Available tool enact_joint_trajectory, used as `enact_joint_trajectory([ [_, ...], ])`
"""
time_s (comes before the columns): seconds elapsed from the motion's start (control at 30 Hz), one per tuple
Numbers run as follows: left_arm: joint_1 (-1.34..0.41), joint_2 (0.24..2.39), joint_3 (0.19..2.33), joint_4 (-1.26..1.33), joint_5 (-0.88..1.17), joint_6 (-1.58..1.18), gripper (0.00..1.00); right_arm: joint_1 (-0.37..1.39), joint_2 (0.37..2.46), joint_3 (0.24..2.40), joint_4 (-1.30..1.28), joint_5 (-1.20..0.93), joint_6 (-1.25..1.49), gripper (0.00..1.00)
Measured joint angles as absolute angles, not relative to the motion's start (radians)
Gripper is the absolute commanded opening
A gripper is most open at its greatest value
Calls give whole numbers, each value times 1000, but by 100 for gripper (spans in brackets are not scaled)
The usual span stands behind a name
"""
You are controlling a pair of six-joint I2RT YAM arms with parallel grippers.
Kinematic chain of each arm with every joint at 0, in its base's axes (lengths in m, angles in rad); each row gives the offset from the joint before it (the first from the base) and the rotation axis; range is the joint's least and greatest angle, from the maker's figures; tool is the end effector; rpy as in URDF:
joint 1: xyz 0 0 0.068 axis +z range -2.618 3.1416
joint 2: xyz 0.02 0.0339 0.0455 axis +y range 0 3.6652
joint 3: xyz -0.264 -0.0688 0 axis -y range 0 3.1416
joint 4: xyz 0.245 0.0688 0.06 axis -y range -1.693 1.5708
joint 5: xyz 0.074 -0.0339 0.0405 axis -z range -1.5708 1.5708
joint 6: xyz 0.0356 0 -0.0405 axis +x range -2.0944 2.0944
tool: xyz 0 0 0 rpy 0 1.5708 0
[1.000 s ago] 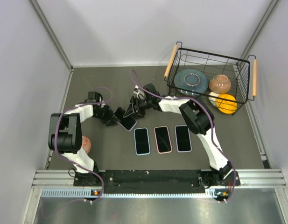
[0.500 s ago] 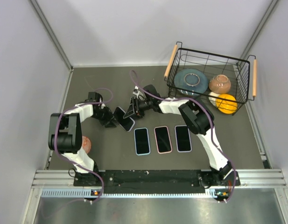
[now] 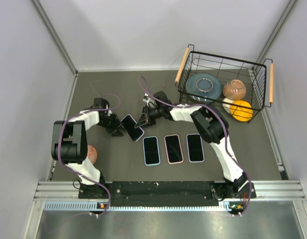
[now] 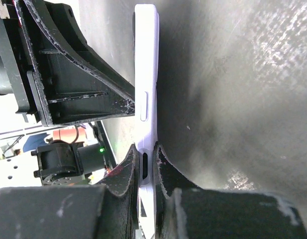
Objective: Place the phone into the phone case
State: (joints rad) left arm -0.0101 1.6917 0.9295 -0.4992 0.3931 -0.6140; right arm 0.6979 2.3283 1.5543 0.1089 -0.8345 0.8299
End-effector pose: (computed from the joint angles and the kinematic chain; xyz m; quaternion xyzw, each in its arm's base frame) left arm 0.3029 -0.0167 0.1480 -0.2594 0.9341 -0.2300 0.0846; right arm 0.3628 0.3387 0.1165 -0.1227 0.8320 0.5398 0.0368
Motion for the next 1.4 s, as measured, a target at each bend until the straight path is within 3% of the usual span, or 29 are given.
enact_joint_trajectory([
  [0.17, -10, 1692, 937, -509, 388, -611, 45, 698, 2326, 1560, 92, -831, 811, 0],
  [0.43, -13, 1586, 982, -577, 340, -581, 68, 689, 2291, 1565, 46, -857, 820, 0],
  [0.77, 47, 1298, 993, -551, 525, -593, 72, 657, 2122, 1563, 27, -929, 845, 0],
  [1.1, 57, 1156, 920, -447, 745, -712, 72, 652, 1916, 1309, 396, -997, 1093, 0],
  [1.17, 57, 1145, 891, -392, 784, -745, 69, 652, 1898, 1269, 428, -1001, 1120, 0],
  [1.27, 57, 1149, 810, -269, 861, -827, 52, 653, 1870, 1221, 466, -1006, 1147, 0],
  [1.3, 56, 1155, 789, -238, 884, -851, 41, 653, 1863, 1210, 476, -1009, 1155, 0],
  [1.37, 53, 1163, 765, -176, 937, -896, 8, 655, 1856, 1184, 494, -1008, 1174, 0],
  [1.4, 49, 1163, 759, -150, 948, -915, 0, 657, 1856, 1176, 498, -1010, 1175, 1],
])
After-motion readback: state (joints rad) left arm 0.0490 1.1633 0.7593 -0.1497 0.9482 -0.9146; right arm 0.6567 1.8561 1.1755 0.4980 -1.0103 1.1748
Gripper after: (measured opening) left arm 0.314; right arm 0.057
